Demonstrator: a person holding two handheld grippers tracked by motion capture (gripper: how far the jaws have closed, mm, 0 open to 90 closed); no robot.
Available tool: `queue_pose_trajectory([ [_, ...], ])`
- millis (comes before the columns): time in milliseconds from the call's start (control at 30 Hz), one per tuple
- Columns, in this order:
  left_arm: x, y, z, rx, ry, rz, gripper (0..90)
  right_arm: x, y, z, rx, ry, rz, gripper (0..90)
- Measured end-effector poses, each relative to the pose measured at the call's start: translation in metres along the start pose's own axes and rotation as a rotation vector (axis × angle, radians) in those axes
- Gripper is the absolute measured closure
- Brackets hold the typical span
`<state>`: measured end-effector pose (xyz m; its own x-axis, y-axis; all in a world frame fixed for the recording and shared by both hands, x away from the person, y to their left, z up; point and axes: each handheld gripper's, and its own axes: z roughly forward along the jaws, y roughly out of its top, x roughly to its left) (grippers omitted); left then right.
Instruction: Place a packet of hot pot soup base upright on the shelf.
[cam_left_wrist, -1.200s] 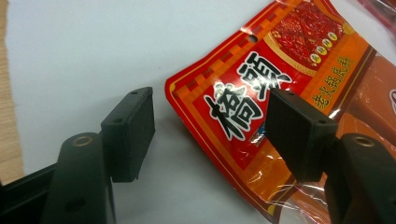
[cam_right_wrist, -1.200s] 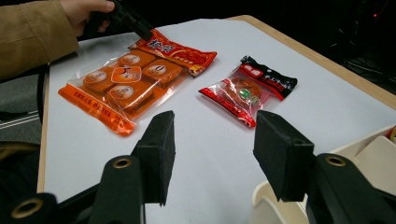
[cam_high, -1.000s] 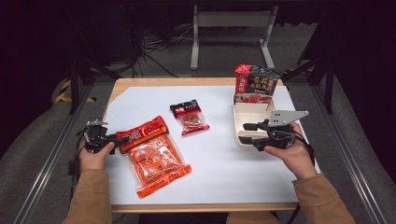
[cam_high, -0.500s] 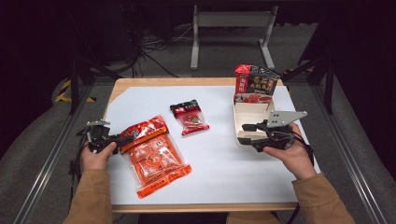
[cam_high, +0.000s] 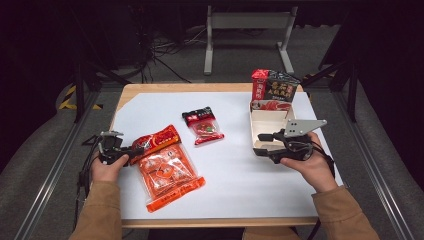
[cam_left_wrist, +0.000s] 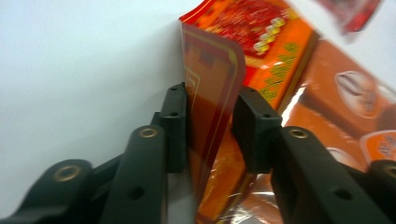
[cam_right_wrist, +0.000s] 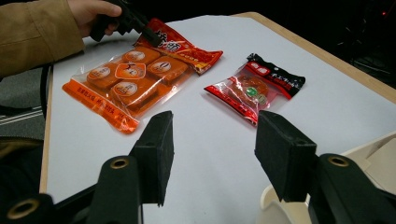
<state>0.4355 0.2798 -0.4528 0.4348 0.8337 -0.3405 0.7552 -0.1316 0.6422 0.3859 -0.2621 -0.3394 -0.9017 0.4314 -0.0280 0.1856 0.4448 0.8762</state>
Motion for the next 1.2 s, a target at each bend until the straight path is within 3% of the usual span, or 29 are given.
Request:
queue_pose_trajectory([
  [100,0.0,0.0,-0.001,0.02,-0.013,-0.021,86.9,0.001,0.0,0.001,0.003,0.001,-0.004,47.7],
  [167,-0.003,0.0,-0.002,0.02,0.002,-0.009,89.1,0.0,0.0,0.001,0.002,0.001,-0.004,47.8],
  [300,-0.006,0.001,-0.005,0.007,0.018,0.003,89.8,0.0,0.0,0.001,0.007,-0.003,-0.003,48.0],
  [667,-0.01,0.003,-0.019,-0.064,-0.01,0.01,89.9,-0.001,0.001,-0.003,-0.004,0.014,-0.003,58.0],
  [700,-0.012,0.004,-0.023,-0.089,-0.02,0.011,89.9,-0.001,0.001,-0.004,-0.007,0.011,-0.005,59.2],
  [1000,-0.023,0.011,-0.042,-0.168,-0.039,0.038,90.0,-0.001,0.002,-0.008,-0.021,0.01,0.004,64.4],
  [1200,-0.033,0.017,-0.055,-0.207,-0.05,0.064,89.9,-0.002,0.001,-0.01,-0.035,0.013,0.061,64.6],
])
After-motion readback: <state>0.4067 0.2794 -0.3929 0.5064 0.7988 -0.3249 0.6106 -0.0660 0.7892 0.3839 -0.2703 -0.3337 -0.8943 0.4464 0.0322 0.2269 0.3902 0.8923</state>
